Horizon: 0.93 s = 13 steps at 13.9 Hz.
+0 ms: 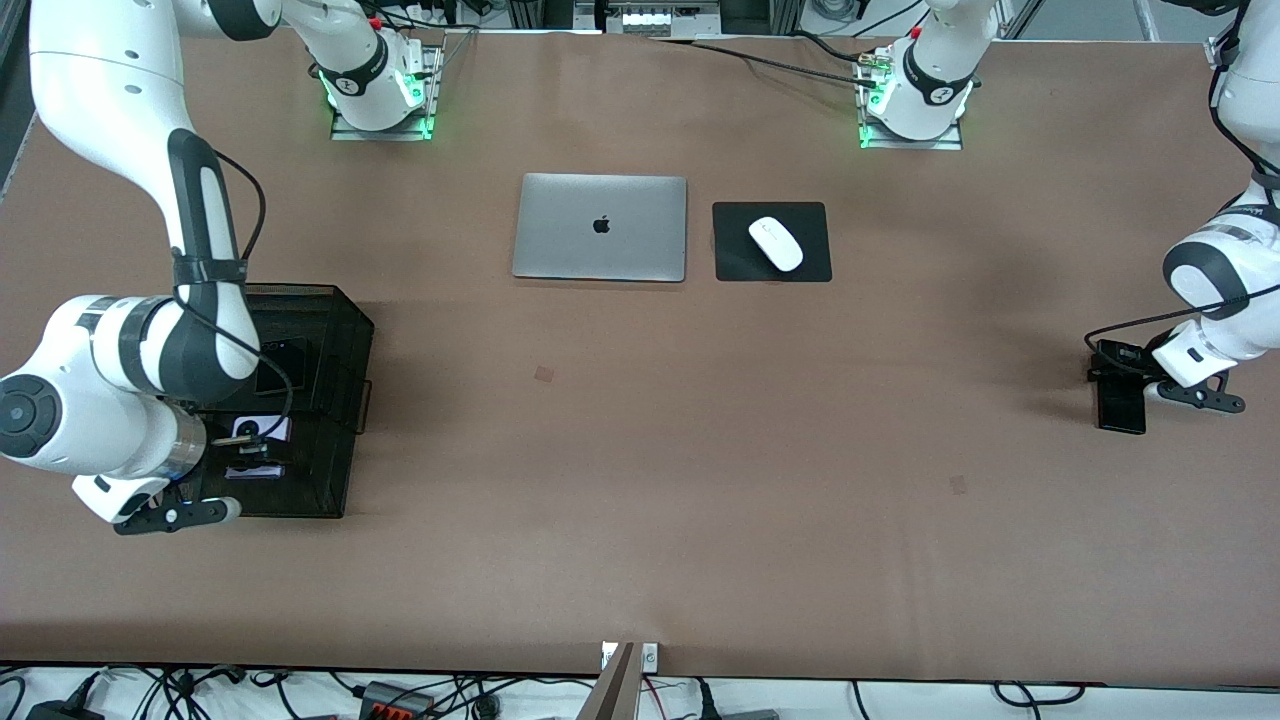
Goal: Place phones with both arms
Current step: 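Lower the lavender flip phone into the basket with the right gripper, then carry the black bar phone to mid-table with the left gripper and release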
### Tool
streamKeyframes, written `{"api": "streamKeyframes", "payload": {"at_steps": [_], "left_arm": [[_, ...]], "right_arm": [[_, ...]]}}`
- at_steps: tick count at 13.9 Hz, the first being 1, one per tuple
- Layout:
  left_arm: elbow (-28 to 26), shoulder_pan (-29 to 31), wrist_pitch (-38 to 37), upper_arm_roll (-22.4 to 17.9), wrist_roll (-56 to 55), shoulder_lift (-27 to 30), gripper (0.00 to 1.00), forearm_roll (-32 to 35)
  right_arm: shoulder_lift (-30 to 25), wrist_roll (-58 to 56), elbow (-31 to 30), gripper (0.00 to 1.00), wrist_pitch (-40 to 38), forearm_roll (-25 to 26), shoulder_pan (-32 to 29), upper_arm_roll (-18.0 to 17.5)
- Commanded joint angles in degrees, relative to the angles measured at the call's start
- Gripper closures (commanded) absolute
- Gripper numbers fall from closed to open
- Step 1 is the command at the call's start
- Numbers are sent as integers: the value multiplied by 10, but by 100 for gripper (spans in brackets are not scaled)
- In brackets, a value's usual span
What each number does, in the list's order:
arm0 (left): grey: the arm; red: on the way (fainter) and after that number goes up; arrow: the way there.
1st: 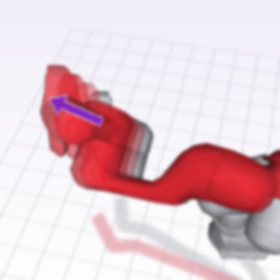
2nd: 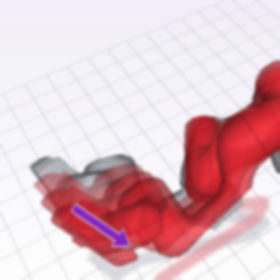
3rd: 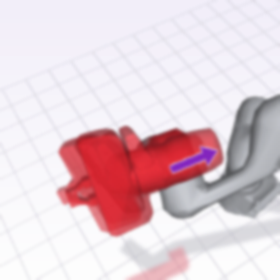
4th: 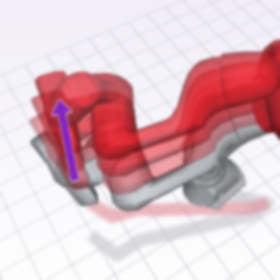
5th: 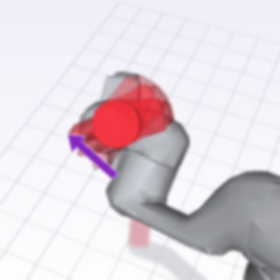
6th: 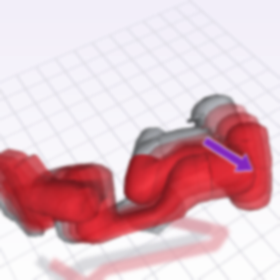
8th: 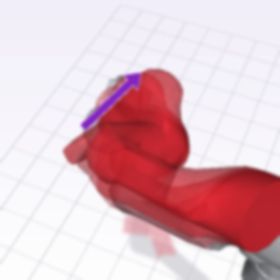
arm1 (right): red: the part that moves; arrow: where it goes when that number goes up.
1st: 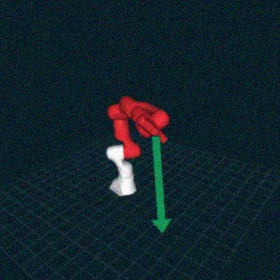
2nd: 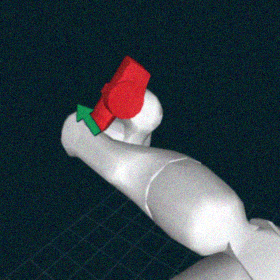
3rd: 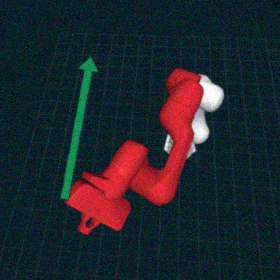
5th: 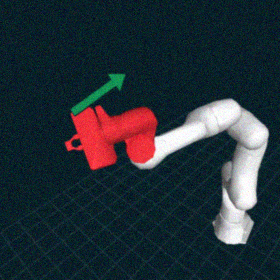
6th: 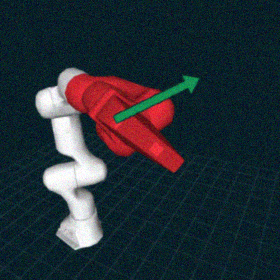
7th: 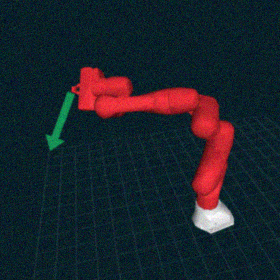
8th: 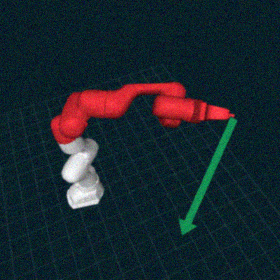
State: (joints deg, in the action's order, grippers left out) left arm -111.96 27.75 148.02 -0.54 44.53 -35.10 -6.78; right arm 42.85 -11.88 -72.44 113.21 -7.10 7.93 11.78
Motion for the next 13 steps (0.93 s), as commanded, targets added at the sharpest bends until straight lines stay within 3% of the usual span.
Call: {"api": "streamKeyframes", "payload": {"at_steps": [1, 4, 5, 10, 11, 12, 13], "left_arm": [[-2, -4, 7, -2, 8, 0, 24, -10], [2, -11, -6, -2, -7, 6, 55, -10], [4, -16, -31, -2, -19, 10, 60, -11], [10, -112, -226, 5, -223, 89, 62, -11], [18, -138, -244, 7, -235, 96, 61, -14], [22, -169, -252, 8, -249, 102, 62, -46], [24, -209, -254, 7, -272, 104, 62, -97]], "right_arm": [[6, -10, -12, 74, 22, 0, -10, -9], [17, -9, -24, 74, 64, 26, -9, -9], [18, -8, -29, 74, 68, 28, -9, -9], [28, -7, -44, 74, 70, 27, -13, -9], [29, -6, -46, 63, 71, 27, -13, -9], [28, -2, -46, 15, 71, 25, -13, -9], [27, -4, -46, 0, 69, 27, -13, -9]]}}
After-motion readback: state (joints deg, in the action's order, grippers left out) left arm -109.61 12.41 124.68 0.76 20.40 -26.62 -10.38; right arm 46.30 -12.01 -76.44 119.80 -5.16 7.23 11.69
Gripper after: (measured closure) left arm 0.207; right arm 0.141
